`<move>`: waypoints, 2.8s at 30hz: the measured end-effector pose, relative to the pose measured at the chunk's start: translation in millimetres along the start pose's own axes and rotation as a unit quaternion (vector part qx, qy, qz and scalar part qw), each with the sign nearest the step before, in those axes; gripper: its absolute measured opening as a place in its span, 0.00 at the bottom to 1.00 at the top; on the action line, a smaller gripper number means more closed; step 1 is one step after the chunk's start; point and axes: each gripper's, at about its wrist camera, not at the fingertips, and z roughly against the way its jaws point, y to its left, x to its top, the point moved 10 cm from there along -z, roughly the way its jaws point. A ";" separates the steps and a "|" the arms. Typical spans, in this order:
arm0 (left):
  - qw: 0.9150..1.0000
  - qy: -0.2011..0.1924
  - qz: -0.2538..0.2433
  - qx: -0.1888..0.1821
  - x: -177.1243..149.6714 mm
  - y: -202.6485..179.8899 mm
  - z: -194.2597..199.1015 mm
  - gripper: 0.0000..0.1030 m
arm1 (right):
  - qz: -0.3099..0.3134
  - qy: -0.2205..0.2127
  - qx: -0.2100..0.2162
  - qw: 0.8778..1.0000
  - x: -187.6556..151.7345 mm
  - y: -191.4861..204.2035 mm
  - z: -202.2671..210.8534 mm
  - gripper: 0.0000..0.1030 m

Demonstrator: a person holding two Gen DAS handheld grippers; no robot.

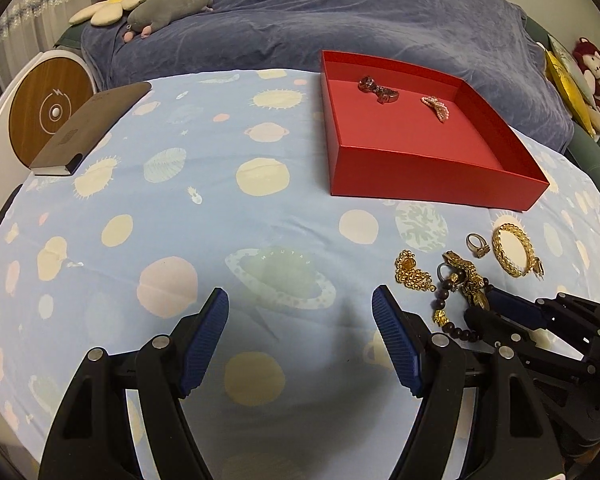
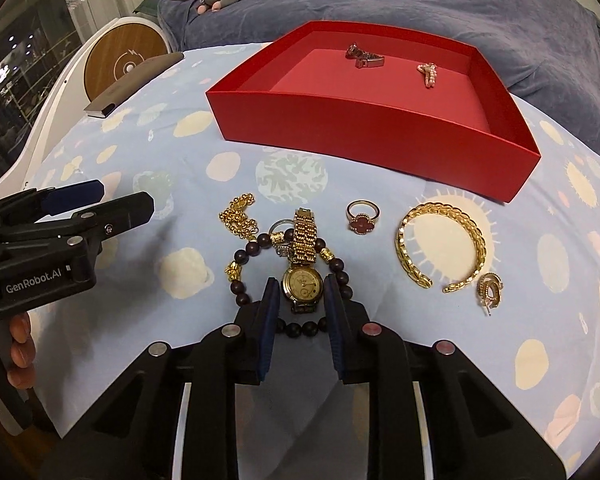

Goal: Organize jewelry
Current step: 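Grasp the gold watch with the right gripper while the left gripper grasps the gold chain, then carry the gold watch and gold chain into the red box and open both grippers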

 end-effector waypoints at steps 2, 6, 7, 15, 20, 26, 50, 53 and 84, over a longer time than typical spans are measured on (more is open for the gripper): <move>1.000 0.000 0.000 0.000 -0.6 -0.5 0.2 0.69 | 0.000 0.000 0.001 1.000 1.4 -0.2 -0.8 0.22; 1.000 0.000 -0.001 -0.002 -0.5 -1.1 -0.1 0.69 | 0.000 -0.003 0.002 1.000 1.7 -1.1 0.1 0.20; 1.000 0.001 -0.001 -0.001 -0.2 -2.2 -0.9 0.69 | -0.001 -0.003 0.004 1.000 1.8 -1.2 0.7 0.20; 1.000 0.006 -0.010 -0.009 -1.0 -16.0 -7.6 0.69 | -0.025 -0.020 0.019 0.999 11.0 -10.2 19.3 0.20; 1.000 0.005 -0.020 -0.019 -0.2 -30.5 -10.2 0.69 | -0.035 -0.042 0.022 0.998 20.5 -18.7 39.9 0.20; 0.999 0.003 -0.019 -0.030 6.2 -48.9 -20.1 0.69 | -0.049 -0.070 0.018 0.996 28.1 -35.0 65.7 0.20; 0.998 -0.007 -0.068 0.002 8.1 -76.4 -38.0 0.10 | -0.059 -0.077 -0.010 0.995 10.0 -64.2 85.5 0.20; 0.998 -0.007 -0.061 -0.012 10.5 -75.8 -32.9 0.04 | -0.060 -0.081 -0.010 0.995 12.7 -65.2 88.7 0.20; 0.989 -0.114 -0.034 -0.086 219.4 -92.7 20.1 0.02 | -0.100 -0.147 -0.011 0.984 200.4 -121.1 84.2 0.20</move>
